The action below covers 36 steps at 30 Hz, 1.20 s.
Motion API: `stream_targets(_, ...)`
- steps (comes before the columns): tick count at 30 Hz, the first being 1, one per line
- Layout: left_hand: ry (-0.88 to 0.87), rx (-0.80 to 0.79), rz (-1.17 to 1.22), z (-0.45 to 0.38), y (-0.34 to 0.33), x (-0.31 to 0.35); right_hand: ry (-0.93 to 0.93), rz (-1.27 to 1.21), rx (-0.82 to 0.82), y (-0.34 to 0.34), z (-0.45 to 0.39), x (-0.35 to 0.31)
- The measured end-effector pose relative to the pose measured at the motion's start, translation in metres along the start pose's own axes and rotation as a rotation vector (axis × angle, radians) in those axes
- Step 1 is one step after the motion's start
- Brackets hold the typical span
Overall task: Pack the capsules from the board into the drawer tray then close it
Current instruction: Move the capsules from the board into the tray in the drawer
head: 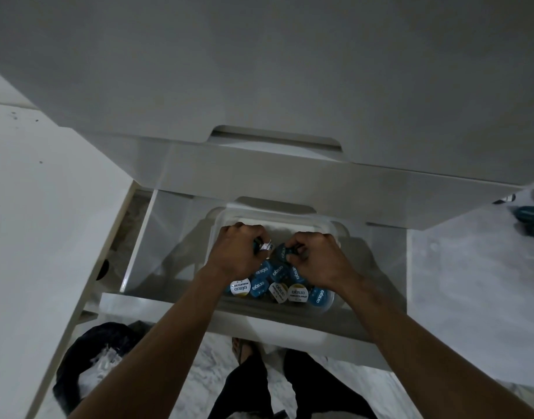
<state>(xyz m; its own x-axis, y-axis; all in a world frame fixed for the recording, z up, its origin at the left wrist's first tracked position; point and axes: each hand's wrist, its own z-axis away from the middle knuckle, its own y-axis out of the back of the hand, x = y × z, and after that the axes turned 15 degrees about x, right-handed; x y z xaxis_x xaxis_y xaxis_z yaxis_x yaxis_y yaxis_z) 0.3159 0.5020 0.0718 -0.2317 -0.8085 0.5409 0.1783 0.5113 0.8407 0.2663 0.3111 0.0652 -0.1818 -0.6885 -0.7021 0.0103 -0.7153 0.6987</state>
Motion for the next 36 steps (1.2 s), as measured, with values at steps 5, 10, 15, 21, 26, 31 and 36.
stream_targets(5, -0.004, -0.011, -0.008, -0.002, -0.004, 0.000, -0.001, 0.017, 0.005, -0.005, -0.002, 0.001)
stream_targets(10, -0.011, -0.006, 0.007, -0.006, -0.009, -0.001, -0.008, 0.012, 0.010, -0.004, -0.002, 0.002)
stream_targets(15, 0.031, 0.012, 0.036, -0.007, -0.006, -0.004, -0.010, -0.017, 0.021, -0.002, -0.003, 0.002)
stream_targets(21, 0.048, 0.010, 0.068, -0.008, -0.008, -0.005, -0.013, -0.026, 0.026, -0.002, -0.003, 0.001)
stream_targets(26, 0.022, 0.008, 0.059, -0.007, -0.009, -0.003, -0.023, -0.043, 0.020, -0.004, -0.001, 0.002)
stream_targets(31, 0.029, 0.058, 0.086, -0.005, -0.004, -0.006, -0.041, -0.053, 0.020, -0.005, -0.002, 0.002)
stream_targets(36, 0.051, 0.078, 0.098, -0.004, 0.001, -0.004, -0.032, -0.047, 0.026, -0.005, -0.002, 0.002)
